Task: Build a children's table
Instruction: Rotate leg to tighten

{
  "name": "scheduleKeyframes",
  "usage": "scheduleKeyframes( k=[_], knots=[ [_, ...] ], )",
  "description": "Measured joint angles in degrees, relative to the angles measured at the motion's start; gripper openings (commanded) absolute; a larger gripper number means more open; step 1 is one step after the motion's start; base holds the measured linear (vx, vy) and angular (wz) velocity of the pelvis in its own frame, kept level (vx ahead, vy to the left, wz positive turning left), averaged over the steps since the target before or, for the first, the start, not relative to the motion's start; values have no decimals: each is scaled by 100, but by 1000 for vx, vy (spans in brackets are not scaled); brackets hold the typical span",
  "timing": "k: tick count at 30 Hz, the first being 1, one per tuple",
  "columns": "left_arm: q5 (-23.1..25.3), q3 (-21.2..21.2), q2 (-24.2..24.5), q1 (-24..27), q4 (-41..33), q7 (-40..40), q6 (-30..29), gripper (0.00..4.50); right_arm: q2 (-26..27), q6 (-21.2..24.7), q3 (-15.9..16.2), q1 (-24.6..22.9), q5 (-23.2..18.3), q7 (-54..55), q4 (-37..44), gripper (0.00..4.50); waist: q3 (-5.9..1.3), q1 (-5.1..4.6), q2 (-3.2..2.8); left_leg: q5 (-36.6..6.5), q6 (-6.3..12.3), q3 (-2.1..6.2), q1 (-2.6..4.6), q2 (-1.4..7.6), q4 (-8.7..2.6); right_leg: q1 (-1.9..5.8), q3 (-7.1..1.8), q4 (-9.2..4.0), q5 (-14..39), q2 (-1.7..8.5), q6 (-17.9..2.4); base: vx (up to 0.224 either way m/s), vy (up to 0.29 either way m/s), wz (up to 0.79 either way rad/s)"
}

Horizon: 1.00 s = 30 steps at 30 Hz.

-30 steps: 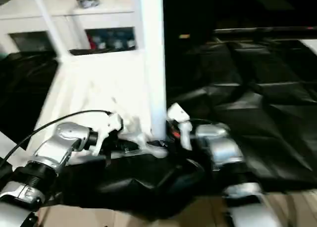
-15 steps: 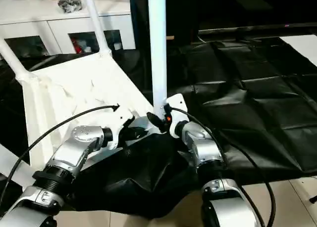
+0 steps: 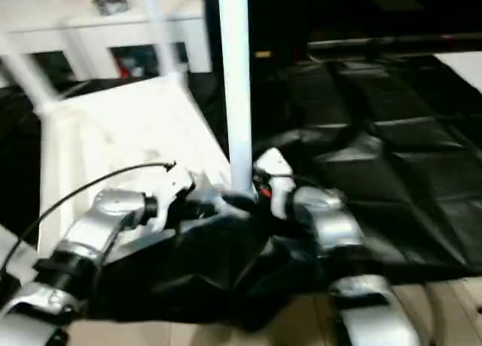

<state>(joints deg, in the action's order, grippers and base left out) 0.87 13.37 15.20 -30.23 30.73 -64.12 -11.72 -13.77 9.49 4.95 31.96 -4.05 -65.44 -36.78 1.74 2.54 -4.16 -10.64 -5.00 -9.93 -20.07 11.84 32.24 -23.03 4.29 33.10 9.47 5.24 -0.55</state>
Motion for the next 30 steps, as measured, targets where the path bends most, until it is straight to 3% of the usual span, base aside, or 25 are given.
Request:
scheduleKeyframes(
  k=[3,12,15,18,24,27,30],
  knots=[
    [-2,54,53,-36,130,-302,185,0,-163,229,113,-68,-22,-377,218,295,-1,86,-6,0,0,-3,5,-2,8,7,-10,0,0,3,0,0,0,0],
    [-57,184,120,-159,290,-692,334,0,-343,604,236,-228,-37,-720,666,253,-2,139,-19,0,0,-2,2,-4,6,8,-18,-1,4,4,6,0,0,0],
    [-51,161,118,-158,304,-685,322,0,-296,483,217,-239,-31,-637,613,253,-2,130,-26,0,0,-2,4,-3,7,9,-18,1,3,4,5,0,0,0],
    [35,-5,60,-159,321,-245,173,0,133,174,-66,-237,15,213,316,248,-3,56,-27,2,-1,3,13,-2,11,10,-19,5,6,2,15,0,0,0],
    [165,-224,-373,-171,259,958,-208,0,761,-73,-526,13,55,2115,-266,245,5,-212,-10,3,-1,12,18,-7,27,7,-19,-2,3,2,17,0,0,0],
    [198,-334,-644,-170,246,1523,-350,0,1043,-204,-680,167,152,3014,-516,243,4,-292,-13,2,-1,12,16,-8,27,5,-20,-2,3,2,17,0,0,0],
    [228,-394,-813,-156,174,1854,-458,0,1165,-377,-699,247,246,3482,-664,242,3,-306,-13,0,-2,12,10,-8,15,1,-17,-4,4,2,18,0,0,0]
  ],
)
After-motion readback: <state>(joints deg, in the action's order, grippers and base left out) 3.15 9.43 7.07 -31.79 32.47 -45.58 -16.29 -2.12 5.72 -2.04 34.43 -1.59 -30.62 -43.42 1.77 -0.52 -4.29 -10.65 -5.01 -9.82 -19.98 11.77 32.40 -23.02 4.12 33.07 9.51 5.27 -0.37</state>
